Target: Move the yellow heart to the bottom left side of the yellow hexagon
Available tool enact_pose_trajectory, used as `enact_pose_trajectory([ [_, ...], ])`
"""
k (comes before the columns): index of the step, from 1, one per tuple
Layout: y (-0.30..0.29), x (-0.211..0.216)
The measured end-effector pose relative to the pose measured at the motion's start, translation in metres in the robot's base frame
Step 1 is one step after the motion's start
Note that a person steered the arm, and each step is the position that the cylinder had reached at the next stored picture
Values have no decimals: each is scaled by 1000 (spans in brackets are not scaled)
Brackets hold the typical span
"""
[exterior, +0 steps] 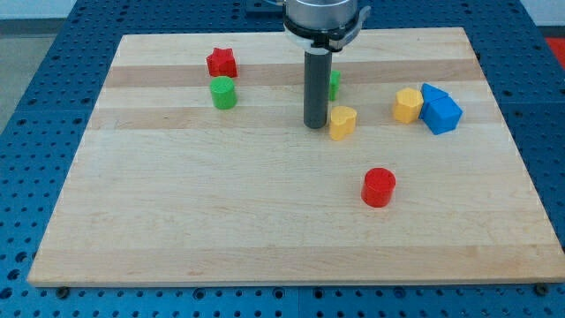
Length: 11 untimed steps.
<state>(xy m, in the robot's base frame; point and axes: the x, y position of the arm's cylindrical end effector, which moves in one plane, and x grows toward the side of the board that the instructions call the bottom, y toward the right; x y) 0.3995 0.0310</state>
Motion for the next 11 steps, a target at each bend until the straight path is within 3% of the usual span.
enact_pose_trajectory([
  [4,55,17],
  [8,63,65],
  [11,103,38],
])
